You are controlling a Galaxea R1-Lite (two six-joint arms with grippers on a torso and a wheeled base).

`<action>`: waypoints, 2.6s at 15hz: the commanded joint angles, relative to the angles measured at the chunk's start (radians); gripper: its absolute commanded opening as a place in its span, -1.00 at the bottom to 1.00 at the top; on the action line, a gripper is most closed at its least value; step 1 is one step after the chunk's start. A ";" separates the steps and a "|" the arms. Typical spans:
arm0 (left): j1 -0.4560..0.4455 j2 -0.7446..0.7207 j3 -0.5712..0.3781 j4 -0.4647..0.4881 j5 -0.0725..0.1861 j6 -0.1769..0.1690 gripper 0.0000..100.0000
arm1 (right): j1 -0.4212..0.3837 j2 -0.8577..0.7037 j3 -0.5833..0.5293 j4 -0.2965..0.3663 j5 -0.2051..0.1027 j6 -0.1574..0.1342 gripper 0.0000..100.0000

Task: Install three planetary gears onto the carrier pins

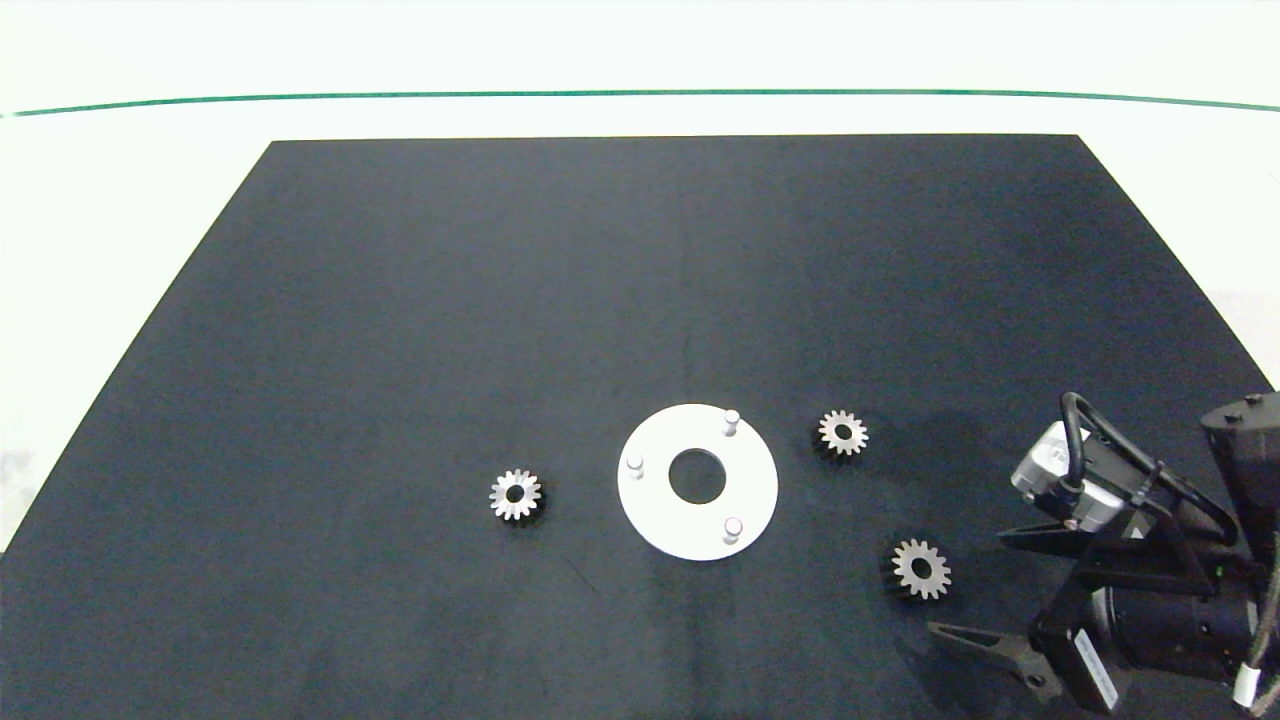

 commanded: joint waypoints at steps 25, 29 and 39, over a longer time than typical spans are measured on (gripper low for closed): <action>-0.004 0.002 -0.041 0.004 0.000 0.000 1.00 | 0.036 0.144 -0.015 -0.107 -0.034 -0.003 0.20; -0.004 0.004 -0.049 0.004 0.000 0.000 1.00 | 0.036 0.145 -0.014 -0.105 -0.034 -0.003 0.05; -0.005 0.008 -0.064 0.006 -0.001 0.000 1.00 | 0.034 0.164 -0.011 -0.105 -0.034 -0.003 -0.37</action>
